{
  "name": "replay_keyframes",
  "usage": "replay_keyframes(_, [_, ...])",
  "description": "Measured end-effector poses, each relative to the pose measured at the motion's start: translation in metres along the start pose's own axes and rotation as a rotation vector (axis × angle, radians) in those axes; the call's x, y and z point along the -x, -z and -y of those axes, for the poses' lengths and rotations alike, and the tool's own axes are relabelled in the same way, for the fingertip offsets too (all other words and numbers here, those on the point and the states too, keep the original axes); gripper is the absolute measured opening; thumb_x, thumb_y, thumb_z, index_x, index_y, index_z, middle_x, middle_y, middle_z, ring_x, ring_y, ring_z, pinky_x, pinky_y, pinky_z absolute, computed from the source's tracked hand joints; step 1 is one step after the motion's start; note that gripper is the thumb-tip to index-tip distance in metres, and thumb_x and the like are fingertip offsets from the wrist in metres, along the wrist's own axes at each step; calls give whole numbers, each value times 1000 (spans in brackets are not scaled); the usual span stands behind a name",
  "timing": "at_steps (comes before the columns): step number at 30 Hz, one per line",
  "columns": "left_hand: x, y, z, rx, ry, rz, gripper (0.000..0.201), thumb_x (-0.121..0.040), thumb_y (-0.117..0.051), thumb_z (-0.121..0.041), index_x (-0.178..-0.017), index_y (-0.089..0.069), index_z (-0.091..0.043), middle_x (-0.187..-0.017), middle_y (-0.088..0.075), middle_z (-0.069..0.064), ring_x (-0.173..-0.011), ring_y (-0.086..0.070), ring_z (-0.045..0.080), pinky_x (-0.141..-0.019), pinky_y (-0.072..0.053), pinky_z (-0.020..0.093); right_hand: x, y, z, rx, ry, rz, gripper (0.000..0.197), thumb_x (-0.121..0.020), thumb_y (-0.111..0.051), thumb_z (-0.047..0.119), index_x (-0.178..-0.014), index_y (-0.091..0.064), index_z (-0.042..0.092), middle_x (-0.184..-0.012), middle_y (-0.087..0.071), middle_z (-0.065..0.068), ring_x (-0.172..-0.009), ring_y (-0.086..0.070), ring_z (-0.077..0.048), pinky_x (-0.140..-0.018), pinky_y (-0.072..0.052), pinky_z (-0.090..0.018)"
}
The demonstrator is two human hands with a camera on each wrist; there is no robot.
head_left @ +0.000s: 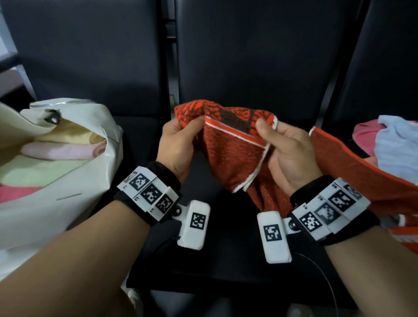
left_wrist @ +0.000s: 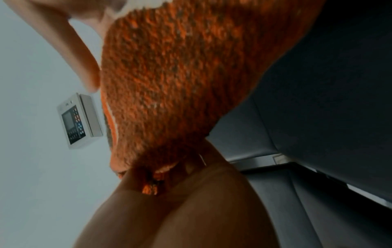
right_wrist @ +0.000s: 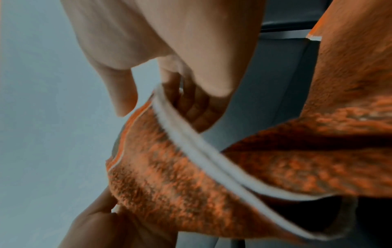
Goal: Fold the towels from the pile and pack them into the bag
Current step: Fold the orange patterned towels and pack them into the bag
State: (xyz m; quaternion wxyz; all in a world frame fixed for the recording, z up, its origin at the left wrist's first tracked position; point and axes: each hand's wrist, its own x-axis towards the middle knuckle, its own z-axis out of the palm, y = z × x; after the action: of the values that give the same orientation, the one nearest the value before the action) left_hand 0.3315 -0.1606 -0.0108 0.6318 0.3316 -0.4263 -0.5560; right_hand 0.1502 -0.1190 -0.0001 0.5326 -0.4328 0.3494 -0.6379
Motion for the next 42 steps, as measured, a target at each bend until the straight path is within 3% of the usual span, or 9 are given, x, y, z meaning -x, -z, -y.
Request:
replay_keyframes(4, [-4,7,-4,49,-91,-91,12,-84,-66,-16,-91,-74,-10,-84,-75,5,-80,-69,18,-82,-57,34,5,2,-5,236,-57,142,29,-72,-84,10,-98,-75,5,-99,-77,-12,-95,-73,-23,-91,-57,-34])
replay_keyframes(9, [-8,12,-7,17,-105,-115,12,-94,-64,-12,-90,-75,-11,-84,-75,4,-79,-69,16,-79,-55,33,4,-1,-8,296,-45,119,21,-96,-59,-1,-104,-69,16,-94,-77,1,-91,-72,-12,-84,-55,-26])
replay_keyframes(14, [-6,10,-8,-22,-116,-117,18,-102,-58,-10,-95,-73,-8,-89,-75,6,-86,-70,17,-83,-56,31,-2,-1,-6,273,1,-23,19,-103,-50,5,-101,-65,17,-90,-76,-2,-91,-71,-17,-92,-55,-38])
replay_keyframes(19, [-5,10,-8,-136,-161,-92,20,-104,-55,-11,-98,-73,-7,-92,-76,6,-89,-72,18,-84,-57,31,-5,0,-8,304,58,-134,17,-104,-52,9,-99,-65,19,-88,-76,-2,-89,-71,-17,-86,-55,-37])
replay_keyframes(28, [-9,17,0,-239,-126,43,18,-101,-55,-15,-100,-73,-13,-97,-77,3,-95,-73,20,-87,-56,33,-10,4,-8,329,120,-228,14,-101,-55,16,-105,-68,16,-101,-76,-10,-103,-71,-29,-100,-53,-53])
replay_keyframes(32, [-6,12,4,-215,-84,67,23,-103,-50,-1,-99,-70,-13,-91,-77,-2,-89,-72,13,-84,-55,29,-8,7,-4,197,90,-118,15,-99,-61,14,-109,-70,7,-107,-75,-14,-107,-71,-28,-102,-53,-46])
replay_keyframes(36, [-3,8,3,-151,-71,71,20,-92,-58,-2,-108,-68,-7,-105,-75,11,-101,-71,25,-94,-55,40,0,5,-5,177,15,92,35,-79,-75,7,-112,-69,0,-105,-76,-14,-98,-72,-23,-88,-56,-31])
replay_keyframes(39, [-1,8,3,-116,-30,28,32,-84,-59,-2,-115,-65,-6,-111,-73,14,-107,-70,30,-99,-55,46,3,5,-10,398,-28,213,29,-76,-78,-5,-102,-72,6,-99,-77,-8,-93,-73,-18,-83,-56,-28])
replay_keyframes(42, [2,6,2,-79,-19,46,35,-85,-64,-9,-120,-63,0,-116,-71,21,-110,-69,34,-100,-55,46,1,3,-16,433,-19,187,24,-85,-73,-2,-101,-71,16,-98,-77,-3,-94,-73,-16,-87,-55,-32])
